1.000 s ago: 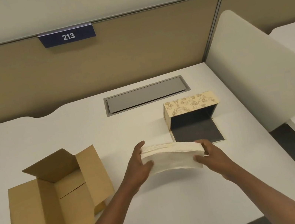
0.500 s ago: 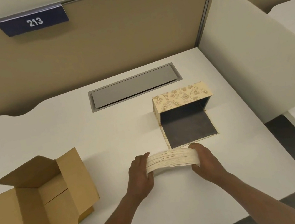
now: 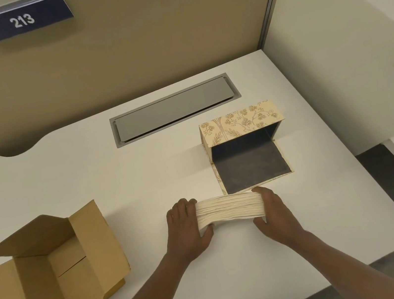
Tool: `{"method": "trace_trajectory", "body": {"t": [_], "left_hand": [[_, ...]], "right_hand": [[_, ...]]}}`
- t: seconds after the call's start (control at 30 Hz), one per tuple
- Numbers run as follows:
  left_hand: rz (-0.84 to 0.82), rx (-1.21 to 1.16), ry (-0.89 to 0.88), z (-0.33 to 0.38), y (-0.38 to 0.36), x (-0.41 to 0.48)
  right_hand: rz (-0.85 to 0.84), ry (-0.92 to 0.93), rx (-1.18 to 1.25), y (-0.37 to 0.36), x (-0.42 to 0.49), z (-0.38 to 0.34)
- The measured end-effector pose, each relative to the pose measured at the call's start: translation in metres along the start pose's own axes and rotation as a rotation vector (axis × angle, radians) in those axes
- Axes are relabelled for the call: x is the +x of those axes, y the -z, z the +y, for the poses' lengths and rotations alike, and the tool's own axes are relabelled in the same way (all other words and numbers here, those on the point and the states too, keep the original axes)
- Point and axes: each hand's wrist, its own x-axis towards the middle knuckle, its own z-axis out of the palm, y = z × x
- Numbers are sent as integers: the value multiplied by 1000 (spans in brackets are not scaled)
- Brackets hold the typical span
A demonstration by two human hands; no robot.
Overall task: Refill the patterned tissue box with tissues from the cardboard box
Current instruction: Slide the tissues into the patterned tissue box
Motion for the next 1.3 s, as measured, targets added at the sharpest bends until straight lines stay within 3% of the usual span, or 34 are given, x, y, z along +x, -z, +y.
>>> {"method": "trace_trajectory", "body": {"t": [0.27, 0.47, 0.7, 0.83, 1.1, 1.3], "left_hand": [[-17, -56, -74, -20, 1, 3], [-136, -238, -8, -43, 7, 7], [-369, -912, 338, -34, 27, 18], [-396, -1191, 461, -15, 34, 37], [-406, -1243, 595, 24, 26, 85], [-398, -1235, 683, 49, 10, 118]], "right_hand": [[-41, -8, 38, 4, 3, 8], [-117, -4, 87, 13, 12, 16], [-162, -192, 380, 48, 24, 6], [-133, -354, 624, 69, 36, 4], [-61, -546, 712, 108, 74, 26], [-55, -592, 623, 125, 106, 43]]}}
